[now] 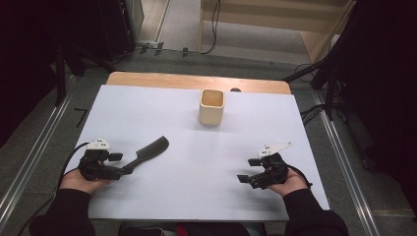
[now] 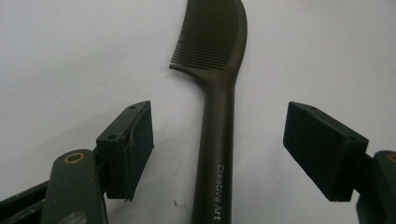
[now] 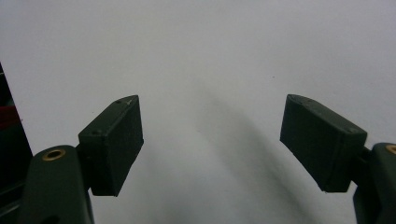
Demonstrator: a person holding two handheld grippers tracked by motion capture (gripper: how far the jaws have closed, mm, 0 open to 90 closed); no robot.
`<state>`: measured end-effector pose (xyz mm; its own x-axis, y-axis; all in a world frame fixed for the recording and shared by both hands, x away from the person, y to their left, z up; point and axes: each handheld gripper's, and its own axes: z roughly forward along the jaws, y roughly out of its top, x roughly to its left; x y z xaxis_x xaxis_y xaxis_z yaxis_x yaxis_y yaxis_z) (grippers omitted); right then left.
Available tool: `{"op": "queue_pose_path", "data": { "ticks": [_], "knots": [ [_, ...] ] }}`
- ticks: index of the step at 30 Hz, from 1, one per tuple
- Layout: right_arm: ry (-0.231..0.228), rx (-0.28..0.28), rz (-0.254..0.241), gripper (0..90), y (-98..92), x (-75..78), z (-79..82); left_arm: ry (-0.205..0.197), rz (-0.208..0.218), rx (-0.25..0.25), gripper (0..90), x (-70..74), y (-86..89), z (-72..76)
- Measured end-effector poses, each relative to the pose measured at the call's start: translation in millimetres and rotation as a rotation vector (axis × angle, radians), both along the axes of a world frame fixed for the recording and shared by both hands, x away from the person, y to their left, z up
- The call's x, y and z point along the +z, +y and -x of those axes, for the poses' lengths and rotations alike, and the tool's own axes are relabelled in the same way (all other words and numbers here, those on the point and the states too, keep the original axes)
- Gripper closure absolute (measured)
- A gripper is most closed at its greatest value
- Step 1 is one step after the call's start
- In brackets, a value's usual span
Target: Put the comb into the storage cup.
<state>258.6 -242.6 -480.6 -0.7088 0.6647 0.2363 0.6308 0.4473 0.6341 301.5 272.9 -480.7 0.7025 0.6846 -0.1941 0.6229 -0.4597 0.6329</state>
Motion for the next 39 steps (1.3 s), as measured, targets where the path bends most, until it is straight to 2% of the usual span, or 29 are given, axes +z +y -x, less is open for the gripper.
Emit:
{"op": "queue_pose_path", "data": {
  "ticks": [7,12,17,19,24,29,35,39],
  "knots": [
    [0.0,0.008,-0.002,19.6,1.6,0.3,-2.0,-0.003,-0.069,-0.004,25.2,-5.8,-0.2,4.5],
    [0.001,0.006,-0.001,19.6,1.9,0.3,-2.2,-0.061,-0.09,-0.025,29.4,-8.9,0.0,9.2],
    [-0.002,0.008,0.0,19.6,1.2,0.5,-1.9,-0.105,-0.155,-0.033,32.1,-9.3,-4.6,13.5],
    [0.0,0.007,0.0,19.6,1.3,0.5,-1.9,-0.124,-0.187,-0.032,35.9,-9.3,-6.6,15.4],
    [-0.001,0.008,0.001,19.6,1.6,0.4,-1.8,-0.126,-0.195,-0.014,38.3,-9.1,-8.3,16.6],
    [-0.001,0.008,0.002,19.6,2.0,0.5,-1.6,-0.13,-0.185,-0.001,44.3,-9.4,-8.2,17.8],
    [0.0,0.004,0.001,19.6,1.6,0.6,-1.9,-0.121,-0.185,-0.002,59.8,-7.7,-9.9,18.7],
    [0.0,0.004,0.001,19.6,1.9,0.4,-1.8,-0.111,-0.186,-0.017,66.1,-6.8,-11.6,18.8]
  ]
}}
